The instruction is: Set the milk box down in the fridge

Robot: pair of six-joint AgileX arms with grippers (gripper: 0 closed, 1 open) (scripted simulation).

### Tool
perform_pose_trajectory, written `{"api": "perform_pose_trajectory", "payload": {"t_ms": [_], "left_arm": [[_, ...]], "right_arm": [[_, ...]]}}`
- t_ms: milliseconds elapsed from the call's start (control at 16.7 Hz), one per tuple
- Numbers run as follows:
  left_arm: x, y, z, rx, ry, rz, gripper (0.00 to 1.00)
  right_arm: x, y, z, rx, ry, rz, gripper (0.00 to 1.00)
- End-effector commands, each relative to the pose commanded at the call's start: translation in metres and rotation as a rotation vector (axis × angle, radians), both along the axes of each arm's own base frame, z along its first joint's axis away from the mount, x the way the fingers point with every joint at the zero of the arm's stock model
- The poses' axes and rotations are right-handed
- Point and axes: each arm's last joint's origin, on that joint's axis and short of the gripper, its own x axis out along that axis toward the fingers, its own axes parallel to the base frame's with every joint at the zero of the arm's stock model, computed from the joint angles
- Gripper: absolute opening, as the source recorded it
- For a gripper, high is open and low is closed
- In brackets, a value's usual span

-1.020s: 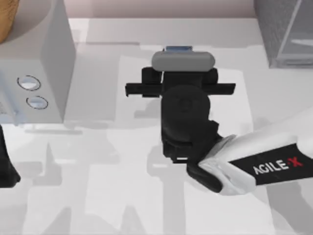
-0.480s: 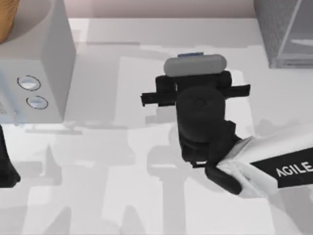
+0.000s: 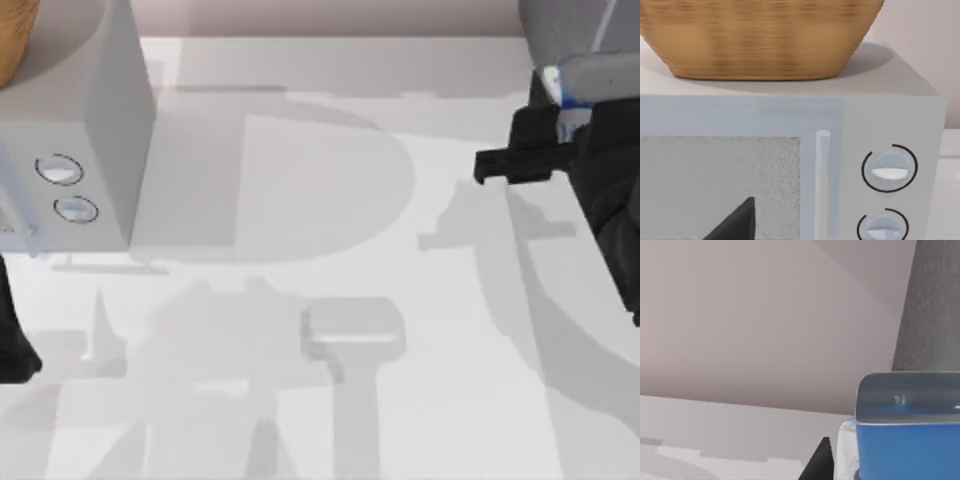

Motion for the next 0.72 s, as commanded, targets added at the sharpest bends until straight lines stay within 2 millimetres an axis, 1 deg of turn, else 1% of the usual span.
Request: {"api": "perform_pose_trajectory", "payload": {"t_ms": [120,180,240,300,360,480,600,720], "left_arm": [[0.000,0.000,0.000,0.000,0.000,0.000,1.00],[0.000,0.000,0.000,0.000,0.000,0.000,1.00],[0.000,0.000,0.000,0.000,0.000,0.000,1.00],[0.000,0.000,0.000,0.000,0.000,0.000,1.00],[0.000,0.000,0.000,0.000,0.000,0.000,1.00],[0.000,0.000,0.000,0.000,0.000,0.000,1.00],[0.000,0.000,0.000,0.000,0.000,0.000,1.00],[0.000,0.000,0.000,0.000,0.000,0.000,1.00]], "right_arm": [[-0.030,-0.039,0.027,0.064,-0.086,0.019,0.00],[-0.047,-0.057,0.036,0.092,-0.136,0.027,0.00],[-0.065,-0.073,0.040,0.111,-0.179,0.033,0.00],[-0.080,-0.087,0.039,0.122,-0.212,0.036,0.00],[-0.094,-0.098,0.034,0.125,-0.234,0.036,0.00],[-0.114,-0.115,0.015,0.114,-0.247,0.024,0.00],[-0.125,-0.126,-0.012,0.092,-0.214,-0.002,0.00],[-0.128,-0.134,-0.040,0.072,-0.151,-0.032,0.00]]}}
